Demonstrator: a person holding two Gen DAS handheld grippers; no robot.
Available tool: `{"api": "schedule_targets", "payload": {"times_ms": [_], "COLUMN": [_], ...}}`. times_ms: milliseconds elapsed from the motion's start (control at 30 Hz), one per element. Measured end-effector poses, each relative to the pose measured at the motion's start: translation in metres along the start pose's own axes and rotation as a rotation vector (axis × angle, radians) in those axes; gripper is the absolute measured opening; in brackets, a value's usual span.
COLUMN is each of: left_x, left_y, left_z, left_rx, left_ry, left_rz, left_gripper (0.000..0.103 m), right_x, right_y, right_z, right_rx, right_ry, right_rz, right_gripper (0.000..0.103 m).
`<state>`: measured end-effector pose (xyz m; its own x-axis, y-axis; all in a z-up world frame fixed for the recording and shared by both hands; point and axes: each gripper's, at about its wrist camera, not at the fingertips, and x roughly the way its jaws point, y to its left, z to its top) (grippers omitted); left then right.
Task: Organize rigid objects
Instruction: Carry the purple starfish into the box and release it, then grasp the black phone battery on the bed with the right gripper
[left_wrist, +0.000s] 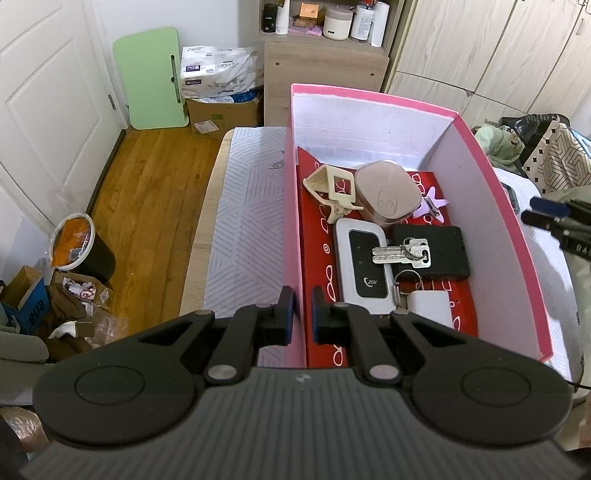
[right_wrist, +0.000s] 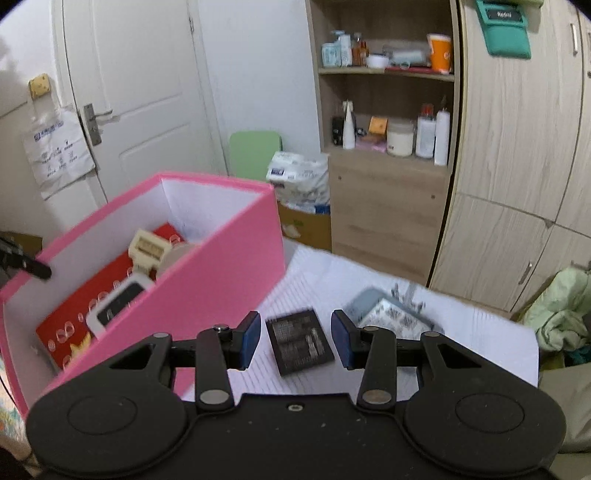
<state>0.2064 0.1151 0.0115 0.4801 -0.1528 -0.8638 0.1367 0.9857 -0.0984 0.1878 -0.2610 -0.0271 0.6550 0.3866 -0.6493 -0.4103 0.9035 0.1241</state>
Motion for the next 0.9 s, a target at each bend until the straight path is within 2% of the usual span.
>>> {"api": "schedule_targets", "payload": {"times_ms": [267, 400, 500, 633, 733, 900], "left_x": [0.000, 0.000, 0.001, 0.000, 0.000, 0.000], "left_y": [0.000, -0.003, -0.003, -0.002, -0.002, -0.002], "left_z": [0.001, 0.001, 0.000, -0.001, 0.000, -0.001], "left_rx": [-0.002, 0.012, 0.001, -0.002, -0.003, -0.001], "left_ry": [0.006, 0.007, 0.005, 0.005, 0.005, 0.005], "left_rz": [-0.002, 0.012, 0.007, 0.007, 0.006, 0.008], "left_gripper": [0.007, 0.007, 0.007, 0.007, 0.007, 0.007], "right_x": [0.038, 0.063, 0.076, 0.087, 0.088, 0.084], "right_y": [-0.001, 0.005, 0.006, 0.010, 0.006, 0.003], "right_z": [-0.007, 0.000, 0.006, 0.008, 0.007, 0.005], "right_rx": [-0.051, -0.110, -0.114, -0.141, -0.104, -0.069], "right_ry": [0.109, 0.146, 0.172, 0.191, 0.177, 0.169], "right_rz": [0.044, -0.002, 0.009, 0.004, 0.021, 0.007], "right_gripper": [0.048, 0.052, 0.054, 0.058, 0.063, 0.057]}}
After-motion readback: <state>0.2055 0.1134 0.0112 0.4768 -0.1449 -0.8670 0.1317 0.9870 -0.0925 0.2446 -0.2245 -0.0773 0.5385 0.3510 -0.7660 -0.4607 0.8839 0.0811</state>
